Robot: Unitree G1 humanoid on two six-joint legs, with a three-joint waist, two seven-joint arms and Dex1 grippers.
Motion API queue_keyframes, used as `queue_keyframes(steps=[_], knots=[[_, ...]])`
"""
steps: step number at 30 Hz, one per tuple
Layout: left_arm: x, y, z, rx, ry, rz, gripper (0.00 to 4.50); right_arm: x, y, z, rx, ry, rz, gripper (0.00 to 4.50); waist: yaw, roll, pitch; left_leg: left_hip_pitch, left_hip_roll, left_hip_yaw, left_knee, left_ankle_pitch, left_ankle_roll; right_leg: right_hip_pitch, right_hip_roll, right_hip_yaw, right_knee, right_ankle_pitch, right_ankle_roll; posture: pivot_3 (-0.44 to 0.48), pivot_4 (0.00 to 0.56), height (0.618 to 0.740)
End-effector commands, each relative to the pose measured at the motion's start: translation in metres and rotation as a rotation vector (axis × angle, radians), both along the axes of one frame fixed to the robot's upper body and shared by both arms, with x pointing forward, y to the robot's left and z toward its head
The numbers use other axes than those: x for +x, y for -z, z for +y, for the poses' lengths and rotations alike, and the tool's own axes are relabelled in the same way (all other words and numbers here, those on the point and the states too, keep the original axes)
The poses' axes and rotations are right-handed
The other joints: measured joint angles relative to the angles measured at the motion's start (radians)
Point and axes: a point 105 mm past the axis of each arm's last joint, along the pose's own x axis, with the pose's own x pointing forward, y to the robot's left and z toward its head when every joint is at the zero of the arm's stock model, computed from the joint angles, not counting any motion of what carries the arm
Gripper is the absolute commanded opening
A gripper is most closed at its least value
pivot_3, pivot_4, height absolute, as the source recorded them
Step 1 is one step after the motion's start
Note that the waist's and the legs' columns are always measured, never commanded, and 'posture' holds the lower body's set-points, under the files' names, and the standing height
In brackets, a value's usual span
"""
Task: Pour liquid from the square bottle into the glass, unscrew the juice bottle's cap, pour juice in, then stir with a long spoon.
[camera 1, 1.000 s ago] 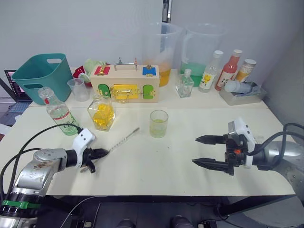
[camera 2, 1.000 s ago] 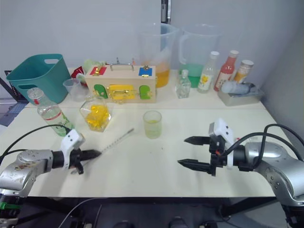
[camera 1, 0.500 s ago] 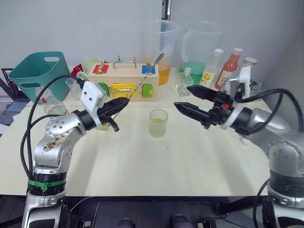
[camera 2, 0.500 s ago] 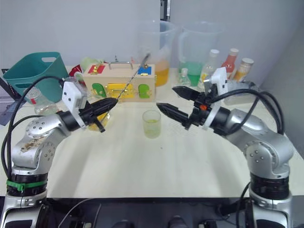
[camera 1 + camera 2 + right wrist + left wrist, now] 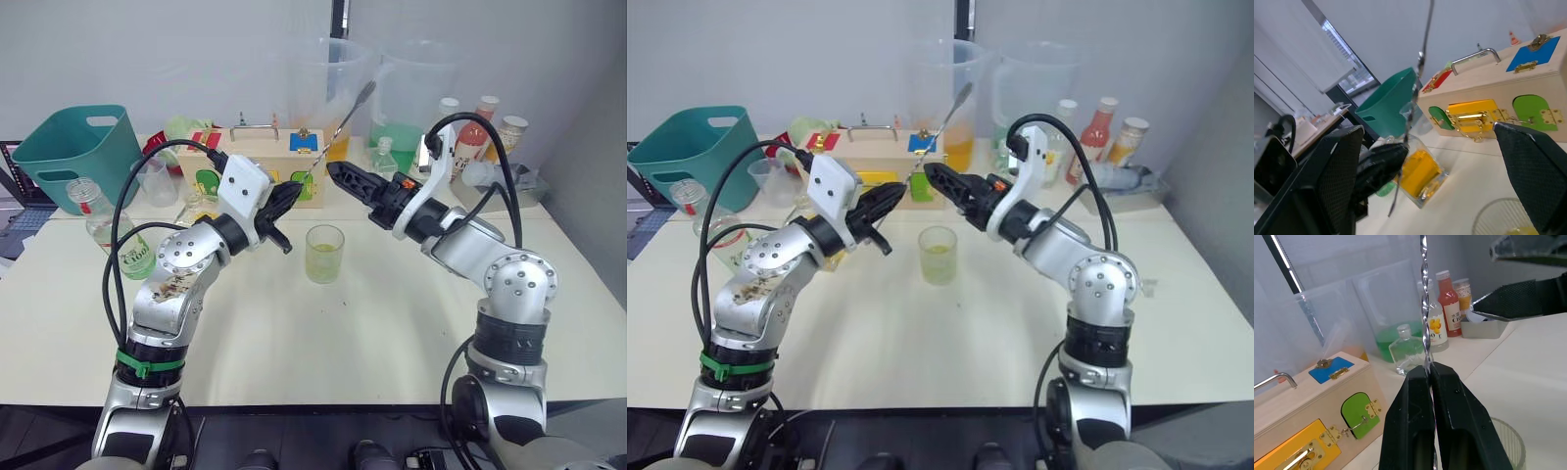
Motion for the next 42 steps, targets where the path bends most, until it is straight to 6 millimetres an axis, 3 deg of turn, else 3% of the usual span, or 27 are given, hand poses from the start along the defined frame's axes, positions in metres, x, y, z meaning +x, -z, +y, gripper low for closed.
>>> queue_keyframes(steps=[1, 11, 12, 24, 34, 39, 42], knots=[[-0.008, -0.007, -0.007, 0.001, 0.015, -0.050, 0.03, 0.001, -0.018, -0.001, 0.103, 0.024, -0.017, 4.50, 0.000, 0.000, 0.000, 0.000, 0.000, 0.000, 0.000, 0.000, 0.000, 0.000, 0.000, 0.000, 0.000, 0.000, 0.000, 0.000, 0.150, 0.740], [-0.010, 0.000, -0.009, 0.029, 0.029, -0.025, 0.03, 0.017, -0.023, 0.000, 0.199, 0.070, 0.039, 4.50, -0.002, 0.000, 0.000, 0.000, 0.000, 0.000, 0.000, 0.000, 0.000, 0.000, 0.000, 0.000, 0.000, 0.000, 0.000, 0.000, 0.150, 0.740], [-0.010, 0.000, -0.009, 0.028, 0.029, -0.025, 0.00, 0.018, -0.023, 0.001, 0.200, 0.072, 0.043, 3.97, -0.002, 0.000, 0.000, 0.000, 0.000, 0.000, 0.000, 0.000, 0.000, 0.000, 0.000, 0.000, 0.000, 0.000, 0.000, 0.000, 0.150, 0.740], [-0.009, 0.007, -0.016, 0.021, 0.042, 0.009, 0.00, 0.021, -0.023, -0.002, 0.222, 0.096, 0.041, 0.02, -0.002, 0.000, 0.000, 0.000, 0.000, 0.000, 0.000, 0.000, 0.000, 0.000, 0.000, 0.000, 0.000, 0.000, 0.000, 0.000, 0.150, 0.740], [-0.006, 0.007, -0.013, -0.007, 0.041, 0.030, 0.00, 0.022, -0.021, -0.002, 0.203, 0.108, 0.024, 0.02, -0.002, 0.001, 0.000, 0.000, 0.000, 0.000, 0.000, 0.000, 0.000, 0.000, 0.000, 0.000, 0.000, 0.000, 0.000, 0.000, 0.150, 0.740], [-0.005, 0.000, -0.003, -0.075, 0.039, 0.045, 1.57, 0.020, -0.025, -0.004, 0.186, 0.113, -0.007, 0.00, -0.003, 0.001, 0.000, 0.000, 0.000, 0.000, 0.000, 0.000, 0.000, 0.000, 0.000, 0.000, 0.000, 0.000, 0.000, 0.000, 0.150, 0.740], [-0.009, -0.013, 0.020, -0.108, 0.046, 0.026, 2.61, 0.020, -0.036, -0.018, 0.210, 0.125, -0.040, 0.00, -0.004, 0.001, 0.000, 0.000, 0.000, 0.000, 0.000, 0.000, 0.000, 0.000, 0.000, 0.000, 0.000, 0.000, 0.000, 0.000, 0.150, 0.740]])
